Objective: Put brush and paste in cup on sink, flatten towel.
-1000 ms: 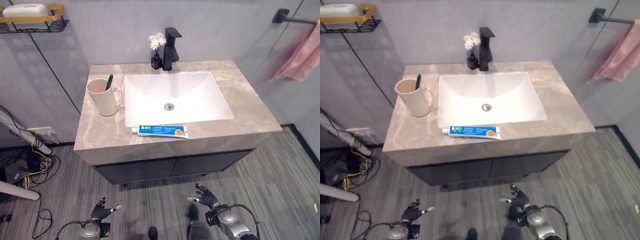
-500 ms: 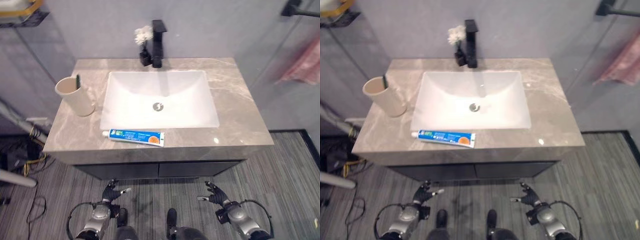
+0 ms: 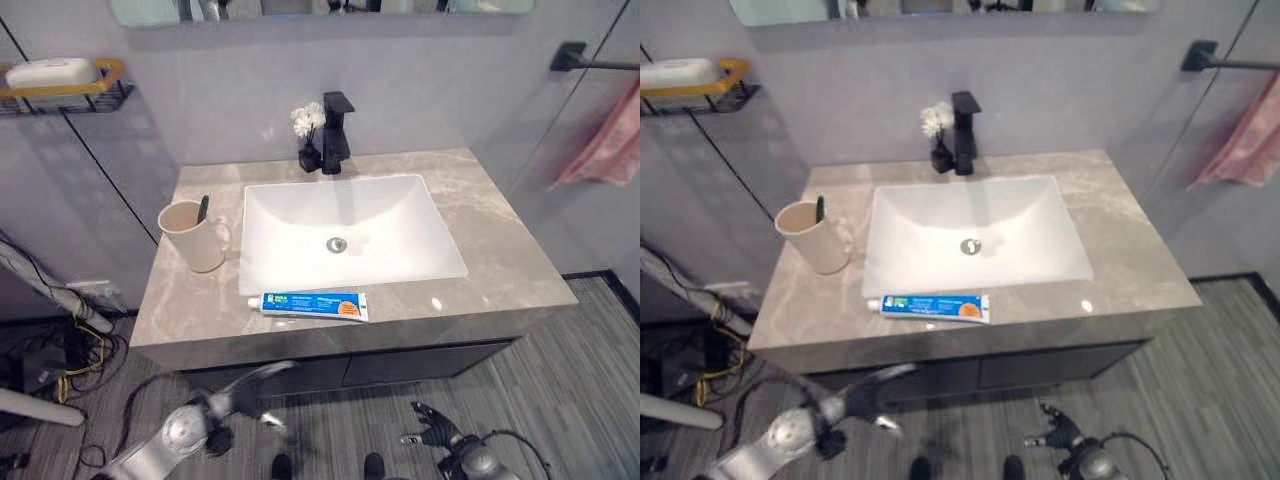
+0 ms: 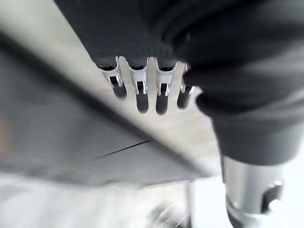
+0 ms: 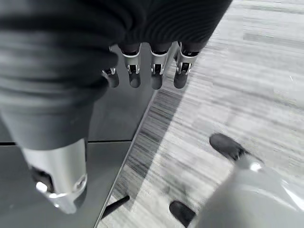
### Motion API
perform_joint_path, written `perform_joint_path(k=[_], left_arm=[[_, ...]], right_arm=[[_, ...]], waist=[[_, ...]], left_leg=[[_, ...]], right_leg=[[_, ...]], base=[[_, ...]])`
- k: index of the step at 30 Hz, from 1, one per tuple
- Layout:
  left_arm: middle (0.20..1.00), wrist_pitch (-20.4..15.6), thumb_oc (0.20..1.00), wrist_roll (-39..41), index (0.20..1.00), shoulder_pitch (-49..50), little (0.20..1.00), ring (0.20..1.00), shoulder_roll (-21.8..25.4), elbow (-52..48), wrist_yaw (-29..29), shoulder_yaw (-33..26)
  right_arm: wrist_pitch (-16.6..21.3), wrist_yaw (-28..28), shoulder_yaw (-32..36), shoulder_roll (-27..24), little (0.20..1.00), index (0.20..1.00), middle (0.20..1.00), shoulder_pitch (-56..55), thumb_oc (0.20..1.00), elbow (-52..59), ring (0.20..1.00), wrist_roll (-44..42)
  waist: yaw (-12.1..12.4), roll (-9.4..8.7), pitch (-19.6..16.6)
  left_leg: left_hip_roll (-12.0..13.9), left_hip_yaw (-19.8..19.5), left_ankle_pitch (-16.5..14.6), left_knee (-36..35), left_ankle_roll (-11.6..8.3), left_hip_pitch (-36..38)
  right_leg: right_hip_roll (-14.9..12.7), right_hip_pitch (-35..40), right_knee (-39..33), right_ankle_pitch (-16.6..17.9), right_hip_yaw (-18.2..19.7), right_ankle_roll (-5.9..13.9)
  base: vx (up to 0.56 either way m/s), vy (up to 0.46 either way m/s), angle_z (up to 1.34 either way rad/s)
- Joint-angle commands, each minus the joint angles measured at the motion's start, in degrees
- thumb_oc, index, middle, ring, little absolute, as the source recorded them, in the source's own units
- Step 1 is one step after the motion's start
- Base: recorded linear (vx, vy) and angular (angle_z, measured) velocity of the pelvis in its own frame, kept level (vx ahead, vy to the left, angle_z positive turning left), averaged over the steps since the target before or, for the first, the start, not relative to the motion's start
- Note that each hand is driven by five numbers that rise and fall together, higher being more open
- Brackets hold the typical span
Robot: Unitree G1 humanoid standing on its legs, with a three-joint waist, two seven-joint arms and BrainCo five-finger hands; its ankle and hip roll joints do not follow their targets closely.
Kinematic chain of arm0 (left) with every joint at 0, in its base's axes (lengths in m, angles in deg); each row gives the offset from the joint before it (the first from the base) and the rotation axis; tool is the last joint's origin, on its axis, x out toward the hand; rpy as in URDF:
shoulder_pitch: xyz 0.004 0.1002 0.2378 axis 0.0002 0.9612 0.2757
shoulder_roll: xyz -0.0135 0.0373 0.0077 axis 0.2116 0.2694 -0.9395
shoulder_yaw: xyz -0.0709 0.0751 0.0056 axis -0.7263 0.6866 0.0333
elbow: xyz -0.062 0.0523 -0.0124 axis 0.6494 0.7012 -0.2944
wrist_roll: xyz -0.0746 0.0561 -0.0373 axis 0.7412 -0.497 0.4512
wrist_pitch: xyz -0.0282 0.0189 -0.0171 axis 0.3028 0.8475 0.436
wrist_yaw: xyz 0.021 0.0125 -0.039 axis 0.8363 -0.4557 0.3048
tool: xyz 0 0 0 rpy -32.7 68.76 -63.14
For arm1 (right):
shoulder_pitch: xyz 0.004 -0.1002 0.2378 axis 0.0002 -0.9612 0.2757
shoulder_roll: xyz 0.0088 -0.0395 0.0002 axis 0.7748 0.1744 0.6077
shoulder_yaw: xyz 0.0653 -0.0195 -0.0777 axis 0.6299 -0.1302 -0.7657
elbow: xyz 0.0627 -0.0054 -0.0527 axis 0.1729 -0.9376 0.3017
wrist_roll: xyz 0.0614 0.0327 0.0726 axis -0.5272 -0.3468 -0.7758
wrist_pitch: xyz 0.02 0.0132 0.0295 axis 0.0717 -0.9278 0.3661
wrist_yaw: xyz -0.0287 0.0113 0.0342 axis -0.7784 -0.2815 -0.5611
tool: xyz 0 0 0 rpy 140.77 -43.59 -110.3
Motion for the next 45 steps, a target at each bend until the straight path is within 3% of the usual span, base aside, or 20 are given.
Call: perform_joint_path(k=[1, 6, 10, 11, 13, 16, 17, 22, 32, 45], left_arm=[[1.0, -1.25, 1.0, -0.1, 1.0, -5.57, 1.0, 1.0, 2.84, -2.53, -1.47, 1.56], [1.0, -1.56, 1.0, 3.01, 1.0, -13.07, 1.0, 1.0, 4.92, -15.3, -3.27, 3.79], [1.0, -3.07, 1.0, 5.68, 1.0, -15.75, 1.0, 1.0, 7.76, -24.86, -1.7, 0.22], [1.0, -4.09, 1.0, 5.99, 1.0, -15.4, 1.0, 1.0, 9.63, -28.03, 0.29, -3.85], [1.0, -4.57, 1.0, 5.41, 1.0, -14.85, 1.0, 1.0, 10.44, -28.73, 1.49, -5.8], [1.0, -5.66, 1.0, -1.03, 1.0, -13.33, 1.0, 1.0, 13.88, -28.57, 6.21, -13.6], [1.0, -5.84, 1.0, -4.91, 1.0, -11.05, 1.0, 1.0, 16.46, -27.66, 8.6, -18.73], [1.0, -5.01, 1.0, -9.24, 1.0, -5.69, 1.0, 1.0, 20.56, -21.98, 10.58, -26.11], [1.0, -4.32, 1.0, -13.33, 1.0, -4.9, 1.0, 1.0, 21.11, -12.8, 10.41, -24.64], [1.0, -2.83, 1.0, -9.76, 1.0, -5.15, 1.0, 1.0, 14.44, -7.79, 10.88, -22.35]], right_arm=[[0.54, -0.04, -0.4, 0.32, 1.0, 1.0, 1.0, 3.7, 1.0, -0.37, 1.0, -1.32], [0.42, -0.32, -0.41, 1.11, 1.0, 1.0, 1.0, 4.01, 1.0, -1.16, 1.0, -2.27], [0.54, -0.21, -0.67, 1.08, 1.0, 1.0, 1.0, 3.41, 1.0, -0.62, 1.0, -1.95], [0.5, -0.16, -0.26, 0.95, 1.0, 1.0, 1.0, 2.8, 1.0, -0.44, 1.0, -1.94], [0.51, -0.07, -0.15, 1.01, 1.0, 1.0, 1.0, 2.49, 1.0, -0.59, 1.0, -2.01], [0.44, 0.07, 0.77, 1.07, 1.0, 1.0, 1.0, 1.59, 1.0, -0.38, 1.0, -2.1], [0.6, 0.01, 1.78, 1.0, 1.0, 1.0, 1.0, 0.93, 1.0, -0.52, 1.0, -2.27], [0.31, 0.48, 4.01, 0.29, 1.0, 1.0, 1.0, -0.42, 1.0, 0.17, 1.0, -3.08], [0.1, -0.29, 6.19, -1.83, 1.0, 1.0, 1.0, -0.91, 1.0, 2.48, 1.0, -2.61], [-0.07, -0.91, 6.05, -2.78, 1.0, 1.0, 1.0, -1.64, 1.0, 5.78, 1.0, -1.28]], waist=[[-0.76, -1.52, -0.1], [-1.32, -1.65, -0.88], [-1.25, -1.85, -1.34], [-1.03, -2.01, -1.49], [-1.0, -2.02, -1.57], [-0.17, -2.29, -1.8], [0.09, -2.4, -1.9], [0.37, -2.64, -1.92], [0.32, -2.98, -0.13], [-0.35, -2.68, 0.71]], left_leg=[[2.42, 1.25, -0.32, 0.54, -1.13, -0.28], [2.44, 1.61, -0.76, 0.54, -1.11, 0.34], [2.49, 1.73, -0.93, 0.54, -1.09, 0.72], [2.49, 1.73, -0.44, 0.54, -1.1, 0.64], [2.49, 1.64, -1.0, 0.54, -1.15, 1.05], [2.39, 1.38, -1.11, 0.54, -1.23, 1.05], [2.25, 1.19, -1.14, 0.54, -1.27, 0.95], [2.06, 1.09, -1.14, 0.54, -1.35, 0.87], [1.81, 0.64, -0.41, 0.54, -1.38, -1.99], [1.41, 0.95, -0.38, 0.54, -1.0, -3.86]], right_leg=[[-3.12, -1.98, 3.6, 1.48, 0.56, 3.59], [-2.96, -1.64, 3.12, 1.82, 1.27, 3.95], [-2.95, -1.47, 2.87, 2.08, 1.59, 4.07], [-2.98, -1.49, 2.82, 2.52, 1.62, 4.02], [-2.95, -0.92, 2.61, 2.12, 1.55, 4.1], [-3.07, -0.45, 2.22, 2.11, 1.28, 4.09], [-3.13, -0.22, 1.86, 2.14, 1.05, 4.1], [-3.42, 0.08, 1.47, 2.4, 0.76, 4.15], [-4.02, -1.95, 1.6, 2.89, 0.1, 4.28], [-4.67, -3.67, 0.76, 3.58, 0.71, 4.45]], base=[[0.0, -0.017, -0.11], [0.01, -0.019, -0.11], [0.0, 0.0, 0.0], [0.0, 0.0, 0.0], [0.02, 0.003, 0.01], [0.0, 0.0, 0.0], [0.0, 0.0, 0.0], [0.0, 0.007, 0.0], [-0.02, 0.015, 0.03], [0.01, 0.011, 0.0]])
